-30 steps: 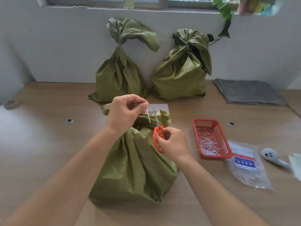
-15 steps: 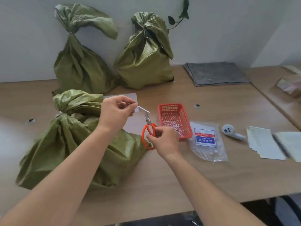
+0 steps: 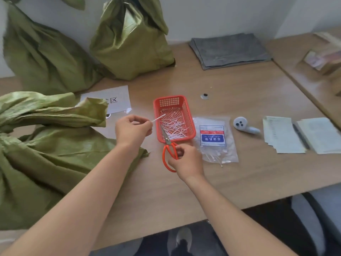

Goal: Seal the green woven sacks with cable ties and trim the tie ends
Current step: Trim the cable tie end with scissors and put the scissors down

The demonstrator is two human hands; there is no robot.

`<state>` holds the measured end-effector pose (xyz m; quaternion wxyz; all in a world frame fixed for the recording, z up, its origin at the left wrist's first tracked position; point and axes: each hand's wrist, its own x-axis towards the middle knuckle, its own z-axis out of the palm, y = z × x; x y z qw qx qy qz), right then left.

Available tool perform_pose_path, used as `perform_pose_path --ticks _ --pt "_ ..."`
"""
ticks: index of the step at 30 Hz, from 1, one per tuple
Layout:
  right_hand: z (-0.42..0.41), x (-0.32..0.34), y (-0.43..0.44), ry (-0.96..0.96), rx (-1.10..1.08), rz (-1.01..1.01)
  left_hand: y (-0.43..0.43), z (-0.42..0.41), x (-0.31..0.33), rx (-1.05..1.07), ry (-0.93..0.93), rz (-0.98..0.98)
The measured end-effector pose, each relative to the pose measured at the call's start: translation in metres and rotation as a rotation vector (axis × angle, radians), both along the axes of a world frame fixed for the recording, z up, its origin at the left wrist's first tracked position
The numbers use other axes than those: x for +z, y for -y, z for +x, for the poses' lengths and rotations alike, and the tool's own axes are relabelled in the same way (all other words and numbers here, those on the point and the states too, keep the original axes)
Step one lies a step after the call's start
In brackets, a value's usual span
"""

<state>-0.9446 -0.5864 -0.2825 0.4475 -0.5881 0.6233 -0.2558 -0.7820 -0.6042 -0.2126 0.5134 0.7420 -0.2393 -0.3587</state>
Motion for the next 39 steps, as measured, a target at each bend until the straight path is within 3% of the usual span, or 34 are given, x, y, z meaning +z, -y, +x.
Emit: perform_pose_path --ticks 9,17,21,31,39 --pt "-0.027 -0.07 0.017 -0.108 -0.051 0.19 0.071 -0.016 -0.077 -0.048 -0.083 0.131" --pt "-0.027 -0.12 0.015 -0.281 -0.022 0.31 0.056 -0.002 -0.104 -0.064 -0.093 0.239" --pt "-0.025 -0.141 0.007 -0.325 -0.047 0.289 0.038 -0.001 -0.106 -0.178 0.001 0.235" --pt "-0.017 -0.135 -0.002 -0.346 -0.04 0.179 -0.001 -0.015 -0.108 -0.248 -0.114 0.254" --pt "0.0 -0.095 -0.005 -0.172 -0.094 0.194 -0.029 -0.009 -0.094 -0.207 -0.143 0.212"
